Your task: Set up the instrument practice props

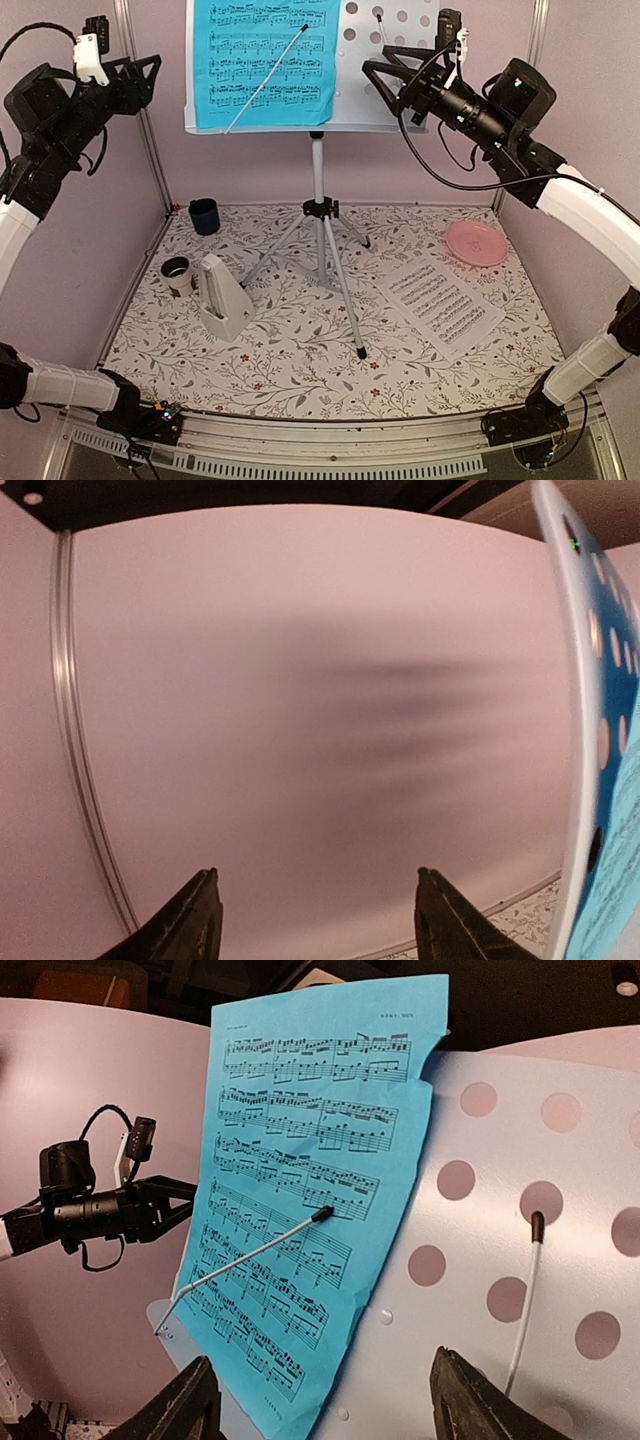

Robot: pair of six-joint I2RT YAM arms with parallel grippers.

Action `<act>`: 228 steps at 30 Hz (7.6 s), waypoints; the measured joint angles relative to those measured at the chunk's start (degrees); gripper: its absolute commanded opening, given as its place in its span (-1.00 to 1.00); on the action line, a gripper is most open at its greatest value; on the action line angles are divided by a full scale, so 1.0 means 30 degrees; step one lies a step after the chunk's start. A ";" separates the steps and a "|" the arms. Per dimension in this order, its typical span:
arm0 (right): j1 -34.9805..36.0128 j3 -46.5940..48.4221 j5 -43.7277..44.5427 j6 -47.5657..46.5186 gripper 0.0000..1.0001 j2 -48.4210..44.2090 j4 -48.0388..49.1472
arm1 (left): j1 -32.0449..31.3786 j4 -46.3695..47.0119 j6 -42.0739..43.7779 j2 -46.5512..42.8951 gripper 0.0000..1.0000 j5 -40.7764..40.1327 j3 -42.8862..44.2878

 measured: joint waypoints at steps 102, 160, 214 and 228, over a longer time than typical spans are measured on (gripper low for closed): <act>0.1515 -1.4003 -0.0831 0.8823 0.09 0.5989 0.3512 | -0.2106 -0.3628 0.5435 1.3464 -0.30 0.7512 -0.4328; 0.2441 -0.7817 1.6021 0.5136 0.29 0.9879 -1.0003 | -0.2863 0.6492 0.0678 0.5901 0.61 0.5224 -0.9683; 0.1792 -0.9945 0.8378 -0.0124 -1.00 -0.3330 -1.1970 | -0.5632 0.5821 0.3213 0.1836 0.68 0.9100 -1.1927; 0.0612 -1.0681 0.7359 0.1654 -0.03 -0.3876 -1.3697 | -0.8743 0.4218 0.4830 0.4605 0.62 1.0768 -1.1526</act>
